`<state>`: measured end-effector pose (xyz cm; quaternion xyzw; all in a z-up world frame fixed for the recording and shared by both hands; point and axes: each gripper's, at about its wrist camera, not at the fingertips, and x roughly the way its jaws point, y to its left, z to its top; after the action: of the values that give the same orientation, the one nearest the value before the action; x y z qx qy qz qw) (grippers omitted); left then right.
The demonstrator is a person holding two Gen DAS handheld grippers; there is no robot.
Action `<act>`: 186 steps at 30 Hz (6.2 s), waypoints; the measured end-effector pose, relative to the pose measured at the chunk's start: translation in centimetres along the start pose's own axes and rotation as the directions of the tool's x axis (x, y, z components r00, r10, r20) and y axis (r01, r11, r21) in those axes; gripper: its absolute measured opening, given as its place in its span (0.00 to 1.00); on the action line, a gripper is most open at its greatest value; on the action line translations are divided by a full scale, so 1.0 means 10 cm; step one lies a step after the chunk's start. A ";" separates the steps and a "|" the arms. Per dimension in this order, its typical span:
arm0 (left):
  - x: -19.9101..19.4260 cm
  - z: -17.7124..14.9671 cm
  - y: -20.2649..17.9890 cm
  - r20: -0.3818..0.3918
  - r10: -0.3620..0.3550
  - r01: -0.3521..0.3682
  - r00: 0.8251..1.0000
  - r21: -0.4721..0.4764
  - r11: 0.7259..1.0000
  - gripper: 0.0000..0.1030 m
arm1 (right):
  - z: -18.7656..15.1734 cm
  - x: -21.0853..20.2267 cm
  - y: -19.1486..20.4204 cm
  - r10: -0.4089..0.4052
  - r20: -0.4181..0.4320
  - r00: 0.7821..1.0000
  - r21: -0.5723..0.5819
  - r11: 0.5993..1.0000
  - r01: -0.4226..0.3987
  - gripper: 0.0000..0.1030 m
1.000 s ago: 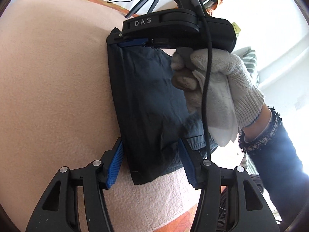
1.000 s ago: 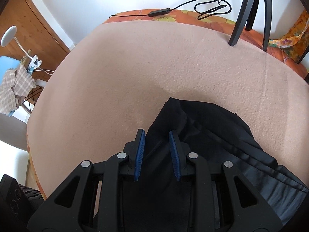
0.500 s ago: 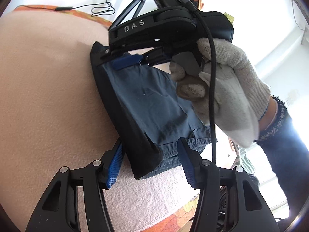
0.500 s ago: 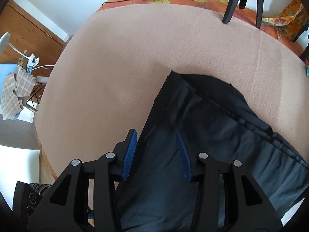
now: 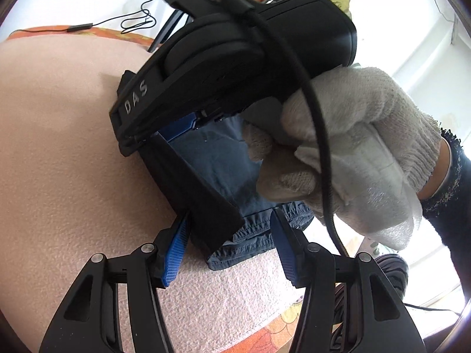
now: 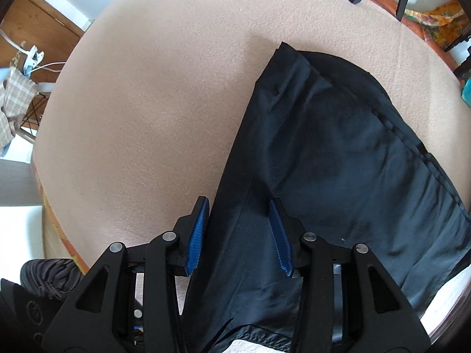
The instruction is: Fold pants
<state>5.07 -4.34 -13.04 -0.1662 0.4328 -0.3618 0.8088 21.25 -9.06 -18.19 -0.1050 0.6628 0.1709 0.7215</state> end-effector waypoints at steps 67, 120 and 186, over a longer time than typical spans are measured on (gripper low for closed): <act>1.22 0.06 -1.29 -0.191 0.056 0.029 0.980 0.414 0.910 0.55 | -2.35 -0.64 -2.84 0.064 0.510 0.858 0.455 0.826 -0.332 0.05; 1.46 0.62 -0.65 -0.175 -0.065 0.047 0.982 -0.100 0.994 0.61 | -2.46 -0.52 -2.89 0.280 0.520 0.807 0.334 0.803 -0.494 0.41; 1.98 2.13 -2.48 0.056 -0.190 0.169 0.980 0.262 0.950 0.10 | -2.47 -2.59 -3.20 -0.449 0.643 0.620 0.314 0.893 0.321 0.19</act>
<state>18.78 -36.66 2.06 -0.1136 0.3326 -0.4797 0.8040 9.20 -50.60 2.62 -0.1109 0.3124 -0.0181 0.9433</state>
